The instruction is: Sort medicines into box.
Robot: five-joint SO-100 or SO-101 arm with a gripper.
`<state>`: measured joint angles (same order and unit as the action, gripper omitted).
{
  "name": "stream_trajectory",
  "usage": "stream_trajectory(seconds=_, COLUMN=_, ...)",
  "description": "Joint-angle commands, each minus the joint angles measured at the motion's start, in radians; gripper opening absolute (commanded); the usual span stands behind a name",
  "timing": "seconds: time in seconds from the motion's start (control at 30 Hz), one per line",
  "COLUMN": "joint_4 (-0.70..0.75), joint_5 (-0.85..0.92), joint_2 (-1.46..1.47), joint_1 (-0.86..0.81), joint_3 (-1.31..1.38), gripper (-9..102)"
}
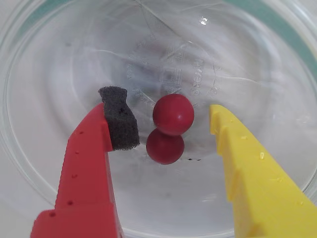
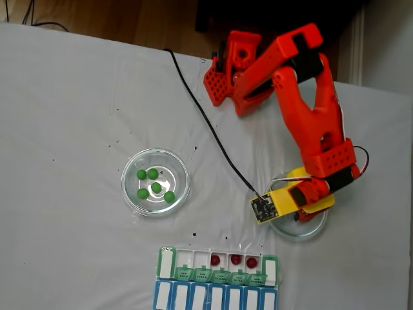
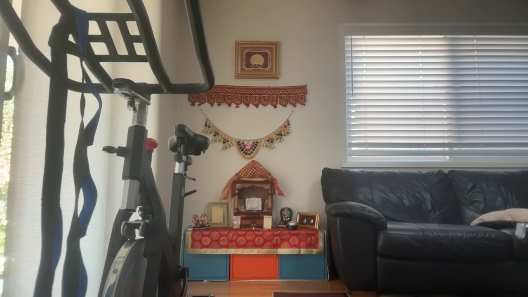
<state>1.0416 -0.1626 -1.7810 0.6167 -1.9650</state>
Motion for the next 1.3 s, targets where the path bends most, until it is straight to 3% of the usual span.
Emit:
stream_trajectory(seconds=0.0, joint_4=-0.005, joint_5=0.008, joint_2=-0.051, joint_1=-0.006, joint_3=0.018, gripper=27)
stream_trajectory(seconds=0.4, joint_4=-0.006, joint_5=0.012, joint_2=-0.061, joint_1=-0.003, joint_3=0.006, gripper=25)
stream_trajectory(seconds=1.27, joint_4=-0.043, joint_5=0.021, joint_2=-0.101, joint_1=0.018, joint_3=-0.057, gripper=7)
